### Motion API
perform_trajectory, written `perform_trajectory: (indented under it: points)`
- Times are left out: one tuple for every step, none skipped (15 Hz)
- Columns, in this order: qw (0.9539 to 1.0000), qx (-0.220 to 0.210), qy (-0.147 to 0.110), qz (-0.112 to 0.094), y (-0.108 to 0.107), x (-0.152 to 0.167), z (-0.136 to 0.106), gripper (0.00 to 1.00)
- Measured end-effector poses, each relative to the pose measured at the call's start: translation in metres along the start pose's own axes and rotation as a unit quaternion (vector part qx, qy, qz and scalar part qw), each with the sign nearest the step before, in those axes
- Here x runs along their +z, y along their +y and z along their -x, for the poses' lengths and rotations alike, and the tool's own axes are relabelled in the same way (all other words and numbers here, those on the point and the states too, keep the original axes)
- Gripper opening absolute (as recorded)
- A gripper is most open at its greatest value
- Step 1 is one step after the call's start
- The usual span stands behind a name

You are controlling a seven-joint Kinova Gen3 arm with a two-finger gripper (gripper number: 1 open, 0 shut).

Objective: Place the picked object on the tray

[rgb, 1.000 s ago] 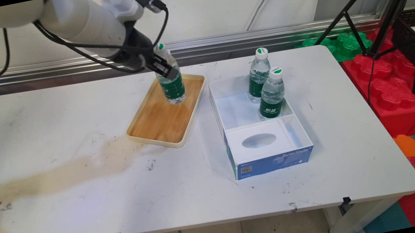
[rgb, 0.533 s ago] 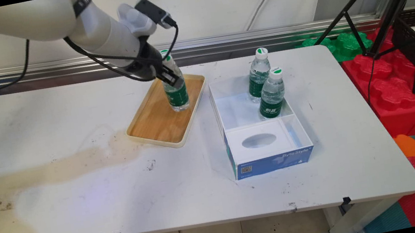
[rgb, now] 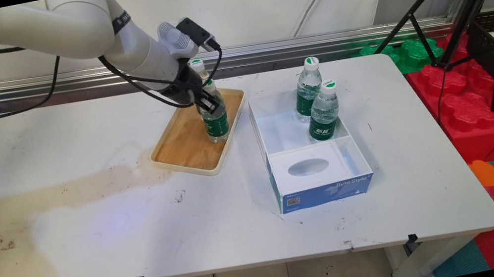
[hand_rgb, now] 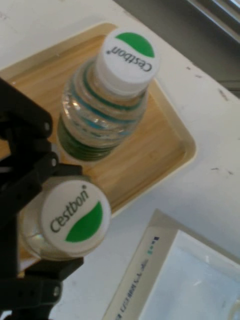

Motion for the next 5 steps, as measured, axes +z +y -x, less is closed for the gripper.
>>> perform_trajectory:
  points:
    - [1.0, 0.002, -0.002, 0.002, -0.0003, 0.0028, 0.0007, 0.0]
    - [1.0, 0.005, -0.005, 0.004, -0.0004, 0.0063, 0.0017, 1.0]
    - [0.9999, 0.007, -0.005, 0.005, -0.0006, 0.0074, 0.0019, 1.0]
    - [0.9999, 0.01, -0.006, 0.007, -0.0001, 0.0085, 0.0013, 1.0]
    - [0.9999, 0.012, -0.006, 0.007, -0.0003, 0.0084, 0.0016, 1.0]
